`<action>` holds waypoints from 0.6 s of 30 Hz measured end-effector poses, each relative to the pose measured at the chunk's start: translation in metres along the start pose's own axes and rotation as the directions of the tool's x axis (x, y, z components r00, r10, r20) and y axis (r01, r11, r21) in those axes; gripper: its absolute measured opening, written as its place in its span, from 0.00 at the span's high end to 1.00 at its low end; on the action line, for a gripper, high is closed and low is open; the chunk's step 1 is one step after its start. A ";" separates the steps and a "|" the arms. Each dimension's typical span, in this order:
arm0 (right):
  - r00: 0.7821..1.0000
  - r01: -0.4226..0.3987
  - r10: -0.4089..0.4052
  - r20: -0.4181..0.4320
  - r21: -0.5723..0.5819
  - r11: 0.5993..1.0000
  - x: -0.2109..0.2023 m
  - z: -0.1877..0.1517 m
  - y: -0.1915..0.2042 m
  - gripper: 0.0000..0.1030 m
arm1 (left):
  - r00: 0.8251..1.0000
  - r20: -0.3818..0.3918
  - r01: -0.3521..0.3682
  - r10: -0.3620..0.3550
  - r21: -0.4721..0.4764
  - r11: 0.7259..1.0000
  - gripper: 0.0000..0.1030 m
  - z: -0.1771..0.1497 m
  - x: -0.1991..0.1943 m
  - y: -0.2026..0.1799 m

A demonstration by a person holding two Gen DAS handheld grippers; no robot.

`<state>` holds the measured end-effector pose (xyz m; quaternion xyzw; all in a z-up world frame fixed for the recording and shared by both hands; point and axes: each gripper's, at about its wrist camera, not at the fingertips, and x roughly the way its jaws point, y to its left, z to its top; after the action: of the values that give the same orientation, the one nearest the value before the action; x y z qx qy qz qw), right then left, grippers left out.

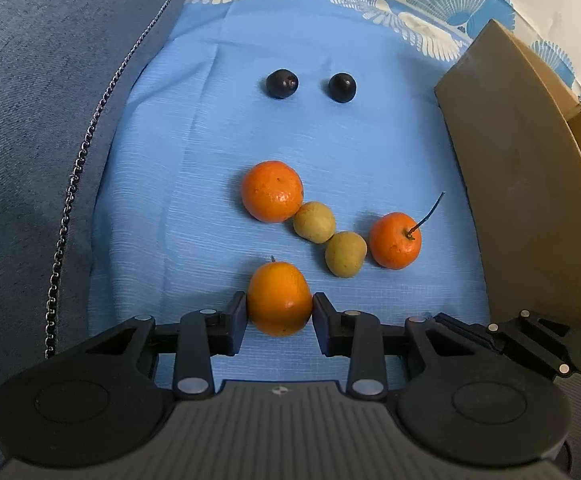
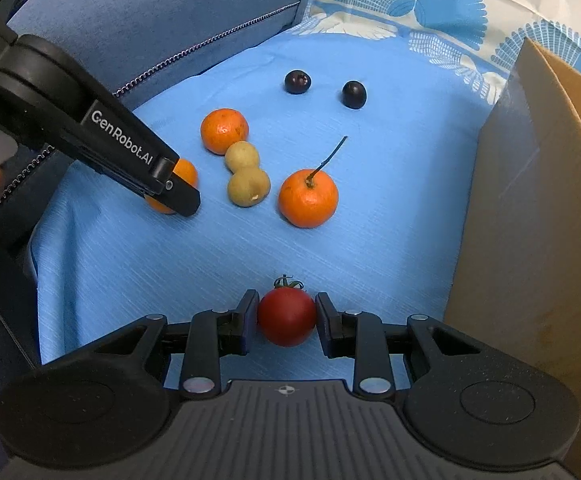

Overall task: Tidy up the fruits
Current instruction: 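Lift the orange with the left gripper while the right gripper lifts the tomato toward the box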

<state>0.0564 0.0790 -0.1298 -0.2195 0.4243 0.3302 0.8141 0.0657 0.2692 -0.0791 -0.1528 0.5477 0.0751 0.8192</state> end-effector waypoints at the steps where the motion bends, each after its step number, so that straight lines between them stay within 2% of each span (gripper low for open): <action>1: 1.000 0.000 0.000 0.000 0.000 1.000 0.000 0.000 0.000 0.69 | 1.000 -0.001 0.000 0.000 0.000 1.000 0.63 0.000 0.000 0.000; 18: 1.000 0.002 -0.002 0.005 -0.006 1.000 0.000 -0.001 0.001 0.69 | 0.999 0.032 -0.012 0.011 0.014 1.000 0.63 0.001 -0.003 -0.001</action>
<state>0.0557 0.0792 -0.1307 -0.2216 0.4213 0.3311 0.8147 0.0661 0.2688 -0.0757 -0.1425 0.5360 0.0784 0.8284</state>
